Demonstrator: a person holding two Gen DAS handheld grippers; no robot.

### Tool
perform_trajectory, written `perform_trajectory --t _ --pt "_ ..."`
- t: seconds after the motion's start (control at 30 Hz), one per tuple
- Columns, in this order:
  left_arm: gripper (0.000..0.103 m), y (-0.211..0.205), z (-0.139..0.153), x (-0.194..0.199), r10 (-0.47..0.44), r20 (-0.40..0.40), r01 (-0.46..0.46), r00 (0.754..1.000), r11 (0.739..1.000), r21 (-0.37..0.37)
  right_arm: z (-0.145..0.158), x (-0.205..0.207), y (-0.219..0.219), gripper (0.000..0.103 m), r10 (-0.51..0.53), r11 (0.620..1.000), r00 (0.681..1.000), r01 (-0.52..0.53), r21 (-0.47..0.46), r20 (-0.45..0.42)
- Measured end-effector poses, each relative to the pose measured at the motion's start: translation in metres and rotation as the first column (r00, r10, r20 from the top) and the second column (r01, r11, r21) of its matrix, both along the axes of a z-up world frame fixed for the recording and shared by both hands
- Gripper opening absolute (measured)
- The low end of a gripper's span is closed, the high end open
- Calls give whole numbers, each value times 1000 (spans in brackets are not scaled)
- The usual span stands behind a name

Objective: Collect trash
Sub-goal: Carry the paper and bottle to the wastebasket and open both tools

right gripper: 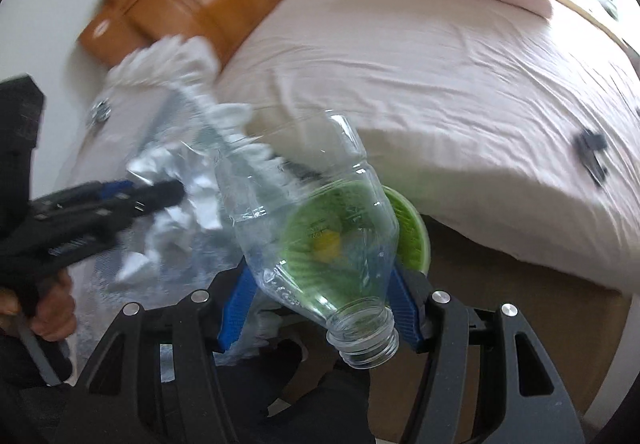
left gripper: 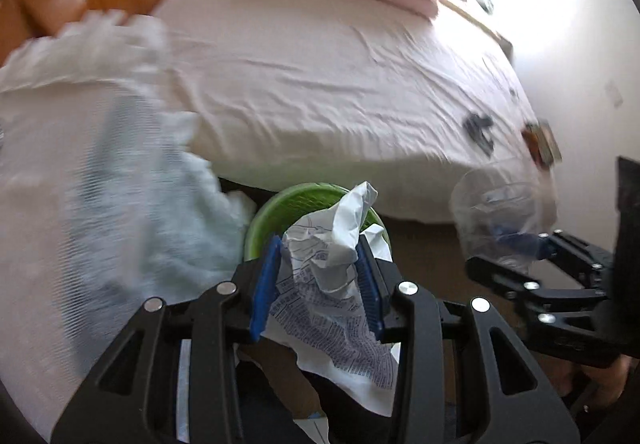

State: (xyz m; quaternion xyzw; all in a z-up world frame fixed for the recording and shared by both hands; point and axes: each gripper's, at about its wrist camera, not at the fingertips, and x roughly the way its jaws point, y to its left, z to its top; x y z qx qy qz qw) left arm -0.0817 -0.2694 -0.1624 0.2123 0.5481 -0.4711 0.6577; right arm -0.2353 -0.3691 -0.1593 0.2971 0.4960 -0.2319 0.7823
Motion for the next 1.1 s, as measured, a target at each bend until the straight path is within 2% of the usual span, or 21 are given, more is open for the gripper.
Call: perform_trajectory --t 0.17,0.27,0.43,0.47,0.53,0.7,0.87,1.0,1.1 --pt "38 -37 -44 -22 -40 -36 43 999 995 92 -2 -31 -22 61 -45 999 999 45 15 12" --pt "42 -48 -63 -31 -49 -50 56 998 989 137 -4 -35 -26 61 -48 999 999 48 20 16" --pt "54 -61 -70 -38 -48 -52 56 997 986 155 -5 -37 -33 61 -44 999 999 43 27 27" --pt "62 -62 -69 -39 -45 -47 52 998 986 156 -6 -38 -34 61 -43 999 999 42 30 29" --pt "70 -62 -66 -39 -36 -35 41 999 988 151 -6 -38 -35 61 -42 999 999 41 31 32" --pt "81 -59 -51 -33 19 -3 -18 1000 991 131 -8 -36 -36 61 -31 999 999 30 33 35" --pt "92 -37 -11 -20 102 52 -104 993 993 46 -12 -27 -35 61 -11 999 999 10 36 31" --pt "95 -14 17 -10 153 96 -153 984 988 -5 -24 -8 -29 61 32 999 999 -32 26 6" --pt "95 4 28 -4 184 113 -184 976 983 -12 -41 11 -23 61 67 997 998 -66 41 -8"
